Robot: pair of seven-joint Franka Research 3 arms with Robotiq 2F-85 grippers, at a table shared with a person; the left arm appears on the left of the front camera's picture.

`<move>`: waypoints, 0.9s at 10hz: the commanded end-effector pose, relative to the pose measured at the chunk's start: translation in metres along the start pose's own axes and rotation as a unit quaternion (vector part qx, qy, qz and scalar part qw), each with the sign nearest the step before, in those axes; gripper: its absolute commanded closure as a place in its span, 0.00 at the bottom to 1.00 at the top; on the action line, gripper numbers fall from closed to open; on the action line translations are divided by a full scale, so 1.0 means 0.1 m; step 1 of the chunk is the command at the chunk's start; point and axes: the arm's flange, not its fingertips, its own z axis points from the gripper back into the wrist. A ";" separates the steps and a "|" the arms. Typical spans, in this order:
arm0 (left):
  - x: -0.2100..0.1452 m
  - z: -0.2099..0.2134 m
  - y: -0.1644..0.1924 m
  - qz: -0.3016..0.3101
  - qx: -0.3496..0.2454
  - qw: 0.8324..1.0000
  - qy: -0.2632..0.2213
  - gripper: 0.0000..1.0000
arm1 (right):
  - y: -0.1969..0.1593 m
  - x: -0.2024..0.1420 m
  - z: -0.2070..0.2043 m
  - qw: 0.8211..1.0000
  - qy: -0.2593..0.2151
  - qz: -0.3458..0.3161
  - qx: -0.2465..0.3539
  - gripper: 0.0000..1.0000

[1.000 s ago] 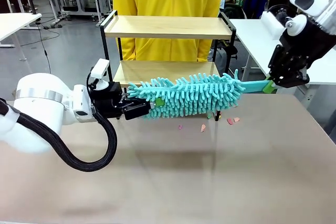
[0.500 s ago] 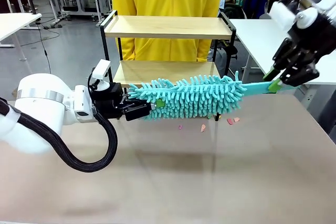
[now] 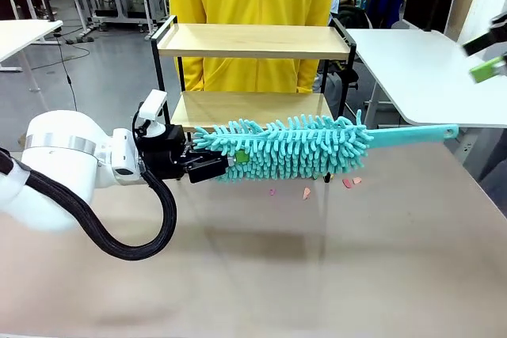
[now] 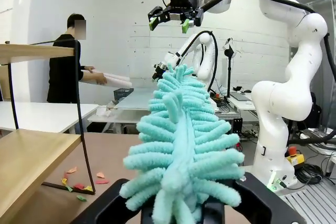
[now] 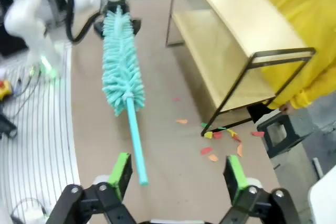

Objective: Clean the shelf.
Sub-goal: Hand the Duster back to the human.

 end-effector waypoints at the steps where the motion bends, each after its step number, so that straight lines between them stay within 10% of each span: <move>1: 0.03 0.00 -0.02 -0.008 -0.003 1.000 0.001 1.00 | 0.02 -0.26 0.11 0.997 -0.058 -0.035 -0.027 0.00; 6: 0.03 0.00 -0.02 -0.008 -0.003 1.000 0.001 1.00 | -0.04 -0.28 0.26 0.997 -0.046 -0.049 -0.025 0.00; 7: 0.00 0.00 0.00 0.000 0.000 1.000 0.000 0.82 | -0.04 -0.28 0.26 0.997 -0.046 -0.049 -0.025 0.00; 9: 0.76 -0.13 -0.05 -0.052 0.054 0.997 0.005 0.82 | -0.04 -0.28 0.26 0.997 -0.046 -0.049 -0.025 0.00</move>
